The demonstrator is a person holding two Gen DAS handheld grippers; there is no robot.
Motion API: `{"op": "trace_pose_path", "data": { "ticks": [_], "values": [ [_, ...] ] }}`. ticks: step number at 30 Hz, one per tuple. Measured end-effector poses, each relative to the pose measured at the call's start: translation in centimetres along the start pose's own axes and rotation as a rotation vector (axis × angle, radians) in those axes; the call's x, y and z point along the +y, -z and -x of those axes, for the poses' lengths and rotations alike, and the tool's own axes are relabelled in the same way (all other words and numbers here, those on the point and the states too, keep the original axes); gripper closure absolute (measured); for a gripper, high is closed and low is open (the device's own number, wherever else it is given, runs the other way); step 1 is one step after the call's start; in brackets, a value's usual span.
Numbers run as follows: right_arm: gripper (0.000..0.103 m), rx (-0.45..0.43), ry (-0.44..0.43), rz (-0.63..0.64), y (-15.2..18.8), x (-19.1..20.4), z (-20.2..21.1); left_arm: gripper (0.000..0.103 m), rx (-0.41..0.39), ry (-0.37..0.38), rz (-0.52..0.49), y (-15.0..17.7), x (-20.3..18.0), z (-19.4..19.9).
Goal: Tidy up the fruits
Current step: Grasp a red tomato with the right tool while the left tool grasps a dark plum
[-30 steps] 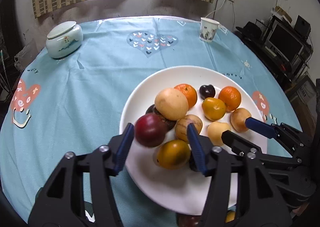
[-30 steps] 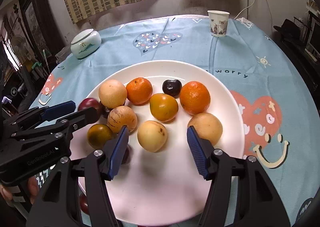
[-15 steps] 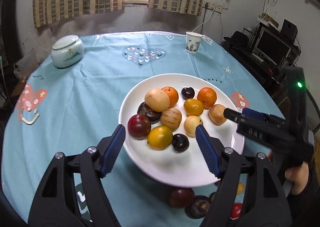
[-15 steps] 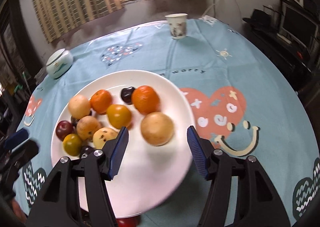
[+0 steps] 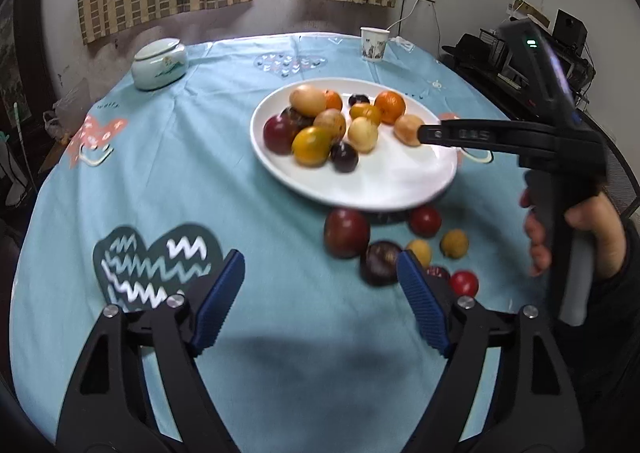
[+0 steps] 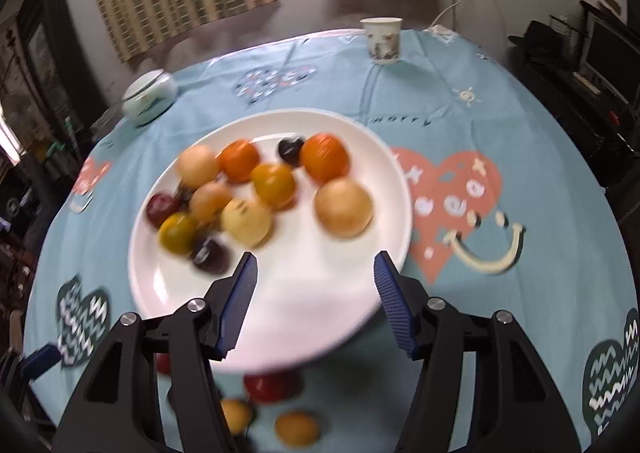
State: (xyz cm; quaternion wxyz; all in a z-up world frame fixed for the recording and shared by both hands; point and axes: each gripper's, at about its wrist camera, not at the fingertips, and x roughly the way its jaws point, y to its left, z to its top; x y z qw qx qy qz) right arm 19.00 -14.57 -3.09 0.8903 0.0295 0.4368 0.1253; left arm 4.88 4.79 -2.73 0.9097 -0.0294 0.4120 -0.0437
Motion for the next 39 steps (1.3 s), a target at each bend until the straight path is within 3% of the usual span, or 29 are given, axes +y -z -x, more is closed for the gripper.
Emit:
{"op": "trace_pose_path", "data": {
  "ticks": [7,14,23,29,34,39],
  "values": [
    [0.042,0.034,0.013,0.039,7.9,0.3,5.6,0.022,0.018,0.059,0.002,1.8,0.0,-0.1],
    [0.042,0.086,0.003,-0.014,13.1,0.1,6.7,0.020,0.047,0.104,-0.013,3.6,-0.8,-0.7],
    [0.042,0.094,-0.027,0.038,13.9,1.6,5.0,0.016,0.059,0.103,-0.014,5.8,-0.5,0.0],
    [0.067,0.082,-0.110,0.061,12.6,2.1,3.7,0.016,0.054,0.099,-0.008,5.7,-0.2,0.3],
    [0.071,0.098,-0.113,0.039,12.3,1.8,3.8,0.016,0.065,0.108,-0.021,5.4,-1.0,0.1],
    [0.071,0.034,-0.070,0.000,13.0,0.1,6.8,0.016,0.094,0.170,-0.045,4.8,-3.5,-1.2]
  ]
}}
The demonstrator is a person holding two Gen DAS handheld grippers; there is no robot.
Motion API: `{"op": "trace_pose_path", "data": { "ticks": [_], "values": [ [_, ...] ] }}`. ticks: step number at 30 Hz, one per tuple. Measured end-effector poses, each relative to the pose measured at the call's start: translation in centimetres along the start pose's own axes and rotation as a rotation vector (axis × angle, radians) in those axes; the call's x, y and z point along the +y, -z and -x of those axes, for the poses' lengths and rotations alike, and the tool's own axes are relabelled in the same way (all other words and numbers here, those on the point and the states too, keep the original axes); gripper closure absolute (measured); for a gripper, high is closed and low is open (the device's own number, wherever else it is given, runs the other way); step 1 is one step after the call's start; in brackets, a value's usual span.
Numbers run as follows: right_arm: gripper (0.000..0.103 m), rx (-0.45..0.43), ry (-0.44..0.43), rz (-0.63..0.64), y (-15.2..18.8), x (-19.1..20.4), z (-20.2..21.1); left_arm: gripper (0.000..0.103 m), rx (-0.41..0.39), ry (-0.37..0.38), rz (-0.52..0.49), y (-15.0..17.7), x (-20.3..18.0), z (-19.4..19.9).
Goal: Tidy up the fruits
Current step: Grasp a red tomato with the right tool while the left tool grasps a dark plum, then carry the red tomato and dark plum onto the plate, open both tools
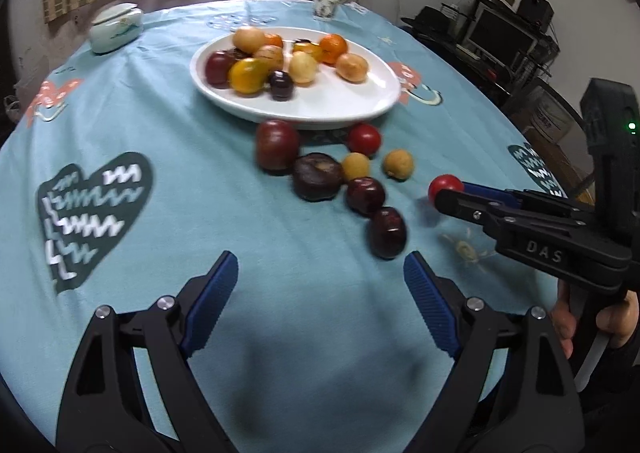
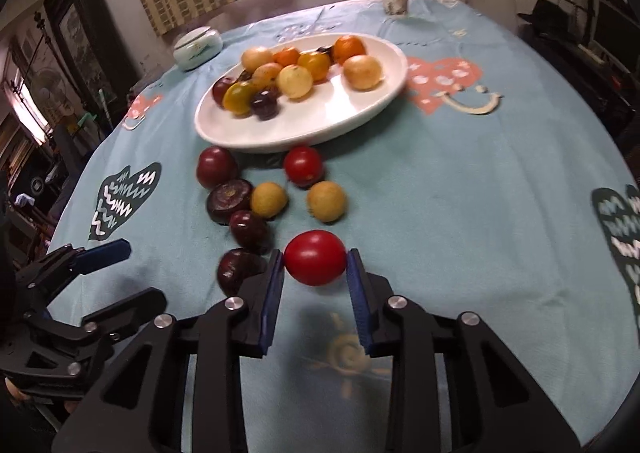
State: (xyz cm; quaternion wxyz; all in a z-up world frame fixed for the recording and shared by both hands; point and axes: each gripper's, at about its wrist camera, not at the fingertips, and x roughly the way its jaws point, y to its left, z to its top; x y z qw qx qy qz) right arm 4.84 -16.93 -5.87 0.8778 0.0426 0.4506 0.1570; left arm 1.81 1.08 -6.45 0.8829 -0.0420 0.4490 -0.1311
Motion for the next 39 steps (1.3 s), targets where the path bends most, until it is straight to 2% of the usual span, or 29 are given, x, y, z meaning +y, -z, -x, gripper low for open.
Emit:
{"op": "trace_pose_path", "data": {
  "ticks": [5,8,10,11,13,16,30,34,39],
  "values": [
    [0.070,-0.003,0.021,-0.068,1.1,-3.0,1.4,0.018,0.022,-0.014,-0.053,-0.6,-3.0,-2.9],
    [0.070,-0.010,0.010,-0.089,1.6,-4.1,2.1,0.040,0.052,-0.022,-0.071,-0.9,-4.1,-4.4],
    [0.071,-0.022,0.004,-0.098,1.7,-4.6,2.6,0.062,0.071,-0.026,-0.078,-1.0,-4.6,-5.3],
    [0.071,-0.027,0.001,-0.103,1.8,-4.8,2.7,0.063,0.061,-0.047,-0.092,-1.0,-4.9,-5.5],
    [0.071,-0.034,-0.010,-0.112,1.9,-5.1,2.9,0.073,0.058,-0.062,-0.104,-1.1,-5.2,-5.4],
    [0.071,-0.033,-0.019,-0.117,2.0,-5.2,2.9,0.073,0.051,-0.033,-0.079,-1.1,-4.9,-4.8],
    [0.071,-0.017,-0.048,-0.072,1.5,-3.3,2.0,0.073,-0.010,-0.035,-0.063,-1.7,-3.2,-1.9],
    [0.071,-0.016,-0.060,-0.042,0.2,-2.3,1.4,0.073,-0.030,-0.043,-0.056,-3.1,-1.9,-1.2],
    [0.071,-0.025,-0.082,0.010,-3.3,-0.6,0.2,0.073,-0.069,-0.096,-0.056,-7.5,0.4,-1.0]
  ]
}}
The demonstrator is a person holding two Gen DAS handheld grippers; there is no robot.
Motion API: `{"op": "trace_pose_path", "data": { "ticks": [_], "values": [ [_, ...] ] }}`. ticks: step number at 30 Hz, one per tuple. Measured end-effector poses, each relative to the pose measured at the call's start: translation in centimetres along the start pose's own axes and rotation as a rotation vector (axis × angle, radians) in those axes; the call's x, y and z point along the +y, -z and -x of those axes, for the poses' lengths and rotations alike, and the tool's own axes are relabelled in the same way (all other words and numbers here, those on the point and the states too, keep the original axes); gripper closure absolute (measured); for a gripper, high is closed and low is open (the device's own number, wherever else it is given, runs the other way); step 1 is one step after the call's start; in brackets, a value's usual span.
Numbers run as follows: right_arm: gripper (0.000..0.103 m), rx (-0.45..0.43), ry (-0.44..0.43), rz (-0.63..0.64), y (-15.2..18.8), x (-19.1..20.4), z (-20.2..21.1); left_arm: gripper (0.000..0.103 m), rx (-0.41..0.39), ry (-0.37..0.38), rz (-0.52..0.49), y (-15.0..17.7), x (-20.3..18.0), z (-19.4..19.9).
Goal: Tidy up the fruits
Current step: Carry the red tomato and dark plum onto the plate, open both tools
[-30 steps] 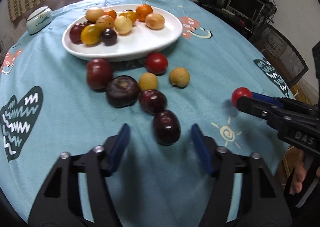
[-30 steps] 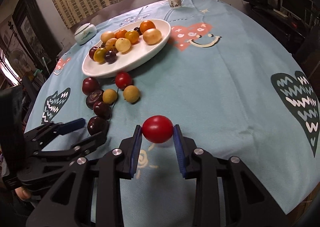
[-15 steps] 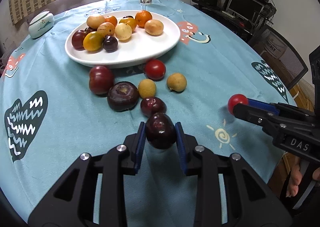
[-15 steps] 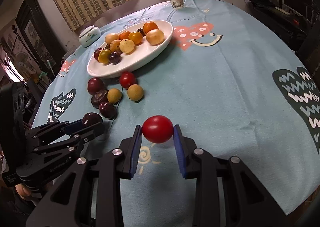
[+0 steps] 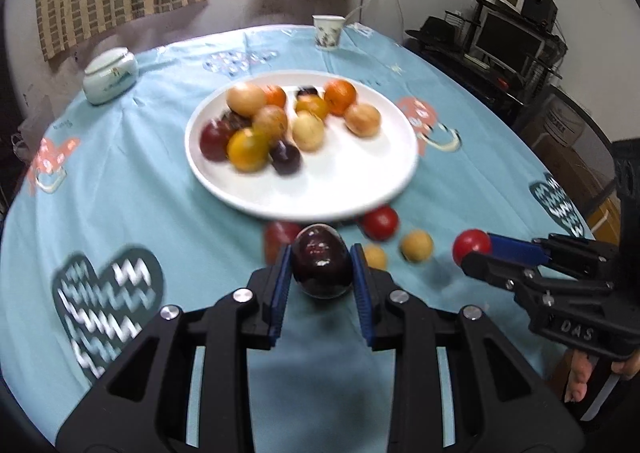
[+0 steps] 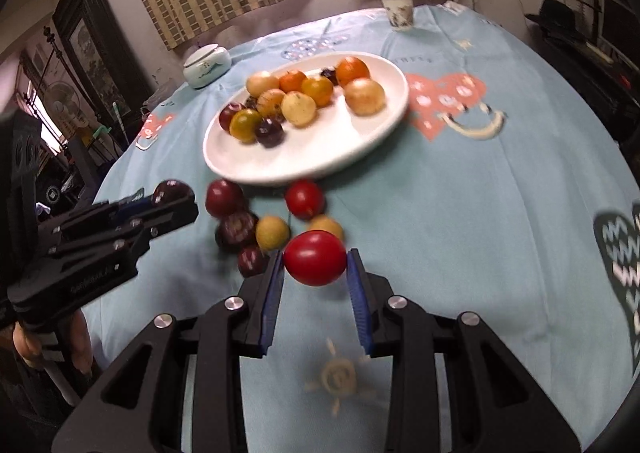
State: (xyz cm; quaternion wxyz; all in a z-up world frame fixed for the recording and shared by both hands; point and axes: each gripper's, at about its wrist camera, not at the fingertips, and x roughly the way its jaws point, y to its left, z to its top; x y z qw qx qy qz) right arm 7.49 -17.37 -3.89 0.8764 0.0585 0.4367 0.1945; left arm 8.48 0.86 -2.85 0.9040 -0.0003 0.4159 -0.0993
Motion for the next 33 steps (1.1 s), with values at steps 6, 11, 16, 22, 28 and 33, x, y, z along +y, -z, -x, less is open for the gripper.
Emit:
{"op": "trace_pose_path", "data": {
  "ticks": [6,11,16,22,28,33],
  "values": [
    [0.071,0.008,0.019,0.056,-6.1,0.9,-3.0,0.073,0.016,-0.001,-0.003,-7.1,1.7,-3.4],
    [0.071,0.031,0.044,0.092,-11.0,0.8,-6.5,0.073,0.044,0.016,0.031,-10.9,1.9,-7.2],
    [0.071,0.046,0.045,0.082,-11.5,-0.4,-8.5,0.073,0.055,0.034,0.048,-11.5,2.1,-9.4],
    [0.071,0.055,0.043,0.097,-11.3,-0.4,-9.5,0.073,0.059,0.036,0.044,-11.4,2.2,-10.0],
    [0.056,0.019,0.100,0.119,-11.3,-0.5,-9.9,0.037,0.001,-0.005,0.061,-11.1,3.0,-8.7],
    [0.042,-0.063,0.143,0.023,-11.6,-2.7,-8.1,0.020,-0.068,0.002,0.120,-10.5,5.0,-5.5]
  ]
}}
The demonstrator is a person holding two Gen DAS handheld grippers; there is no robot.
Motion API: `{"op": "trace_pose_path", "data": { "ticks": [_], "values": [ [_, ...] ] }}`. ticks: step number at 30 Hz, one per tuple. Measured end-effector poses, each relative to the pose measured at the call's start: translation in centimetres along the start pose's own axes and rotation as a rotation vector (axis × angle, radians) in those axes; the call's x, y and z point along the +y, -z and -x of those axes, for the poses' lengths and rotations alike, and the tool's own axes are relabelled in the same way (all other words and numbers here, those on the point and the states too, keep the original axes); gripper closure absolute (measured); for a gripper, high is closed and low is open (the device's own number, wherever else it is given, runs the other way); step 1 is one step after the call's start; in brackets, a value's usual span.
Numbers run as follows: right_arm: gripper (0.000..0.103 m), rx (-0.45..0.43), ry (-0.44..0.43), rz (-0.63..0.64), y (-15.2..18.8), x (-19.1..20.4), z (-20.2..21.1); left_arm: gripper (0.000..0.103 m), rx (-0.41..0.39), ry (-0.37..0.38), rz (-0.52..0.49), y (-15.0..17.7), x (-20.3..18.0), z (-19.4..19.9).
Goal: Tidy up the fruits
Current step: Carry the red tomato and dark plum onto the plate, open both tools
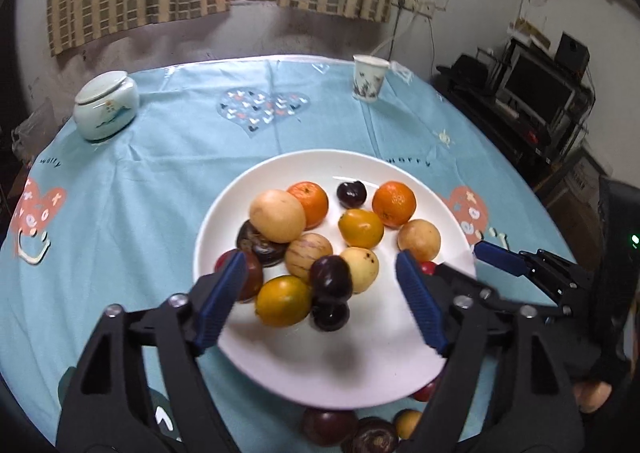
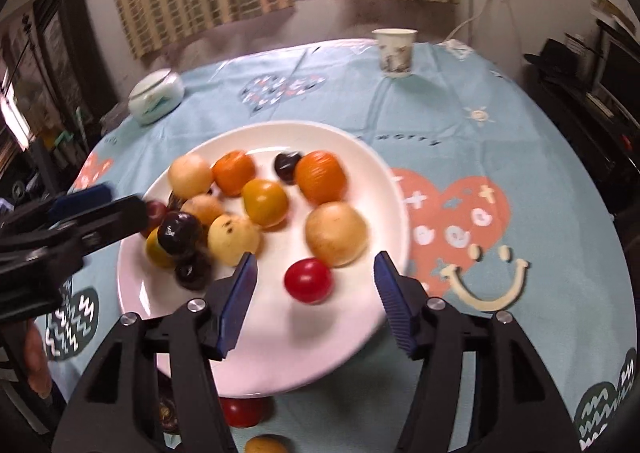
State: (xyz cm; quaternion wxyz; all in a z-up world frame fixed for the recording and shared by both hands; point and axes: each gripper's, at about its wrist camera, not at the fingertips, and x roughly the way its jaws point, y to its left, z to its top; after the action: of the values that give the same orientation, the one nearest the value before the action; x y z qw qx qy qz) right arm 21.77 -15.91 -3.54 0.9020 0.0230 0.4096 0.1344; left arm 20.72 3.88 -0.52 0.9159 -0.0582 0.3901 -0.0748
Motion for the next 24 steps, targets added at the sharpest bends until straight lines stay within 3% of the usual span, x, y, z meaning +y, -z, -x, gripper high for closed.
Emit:
{"op": "trace_pose_path", "data": {
  "ticks": [4,8,13,18,22,24],
  "values": [
    [0.041,-0.026,0.048,-0.133,-0.2,-3.0,0.4,0.016,-0.019,-0.011,0.046,0.7,1.5,1.4],
    [0.041,-0.024,0.059,-0.168,-0.1,-4.1,0.5,0.014,-0.024,-0.037,0.058,1.8,2.1,2.2],
    [0.041,-0.036,-0.012,-0.068,0.8,-1.8,1.0,0.014,0.000,-0.086,0.054,5.0,2.3,3.0],
    [0.041,0.050,-0.074,-0.021,3.4,0.3,2.4,0.010,0.015,-0.062,0.063,8.6,2.4,5.2],
    [0.040,0.082,0.001,0.084,7.3,2.4,4.8,0.008,0.032,-0.032,0.076,11.0,2.4,6.3],
    [0.040,0.096,-0.002,0.090,9.2,2.7,5.5,0.006,0.044,-0.024,0.069,11.9,2.2,6.6]
  ]
}}
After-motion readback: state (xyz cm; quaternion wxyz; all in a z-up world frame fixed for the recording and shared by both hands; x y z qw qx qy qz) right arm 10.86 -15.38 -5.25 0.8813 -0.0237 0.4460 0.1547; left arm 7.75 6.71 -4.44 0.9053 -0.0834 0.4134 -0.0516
